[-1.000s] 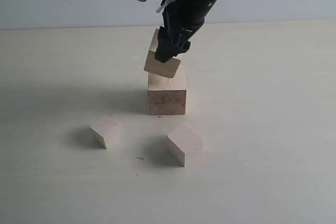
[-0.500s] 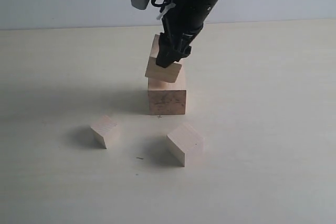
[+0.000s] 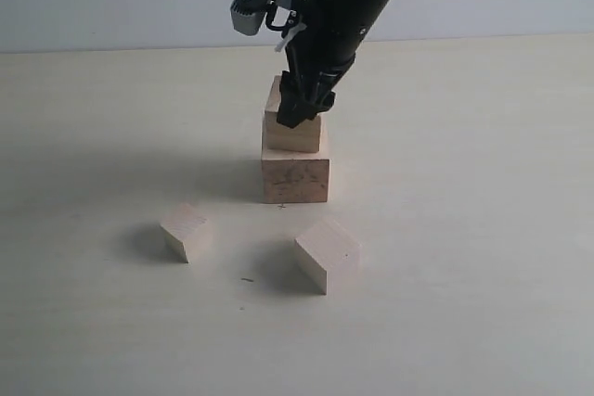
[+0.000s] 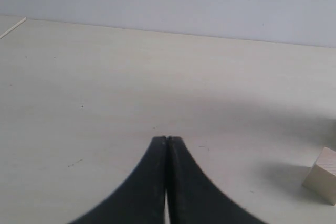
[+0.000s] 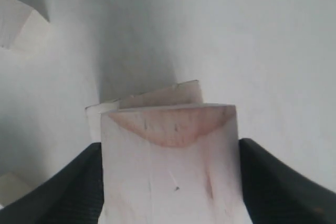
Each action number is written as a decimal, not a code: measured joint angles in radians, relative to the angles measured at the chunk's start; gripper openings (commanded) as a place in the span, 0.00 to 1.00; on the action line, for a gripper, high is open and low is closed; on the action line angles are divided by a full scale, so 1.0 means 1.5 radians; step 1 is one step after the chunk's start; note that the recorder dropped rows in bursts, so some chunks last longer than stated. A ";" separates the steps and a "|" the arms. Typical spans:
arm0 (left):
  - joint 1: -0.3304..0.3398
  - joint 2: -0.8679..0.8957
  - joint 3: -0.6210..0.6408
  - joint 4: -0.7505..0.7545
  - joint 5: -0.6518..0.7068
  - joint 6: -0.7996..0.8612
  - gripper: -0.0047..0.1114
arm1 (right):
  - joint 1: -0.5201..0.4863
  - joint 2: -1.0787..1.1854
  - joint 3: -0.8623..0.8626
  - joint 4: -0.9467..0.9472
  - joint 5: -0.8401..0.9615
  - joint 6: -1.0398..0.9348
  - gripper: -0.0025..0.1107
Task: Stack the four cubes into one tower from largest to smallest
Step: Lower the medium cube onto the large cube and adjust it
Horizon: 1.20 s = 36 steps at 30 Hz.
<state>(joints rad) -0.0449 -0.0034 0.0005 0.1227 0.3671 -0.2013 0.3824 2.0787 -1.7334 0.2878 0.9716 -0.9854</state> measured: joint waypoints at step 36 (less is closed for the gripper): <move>0.000 0.000 0.000 0.000 0.000 0.000 0.04 | 0.003 0.007 -0.008 0.016 -0.024 0.059 0.50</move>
<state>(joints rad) -0.0449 -0.0034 0.0005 0.1227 0.3671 -0.2013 0.3864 2.0895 -1.7455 0.3121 0.9349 -0.8975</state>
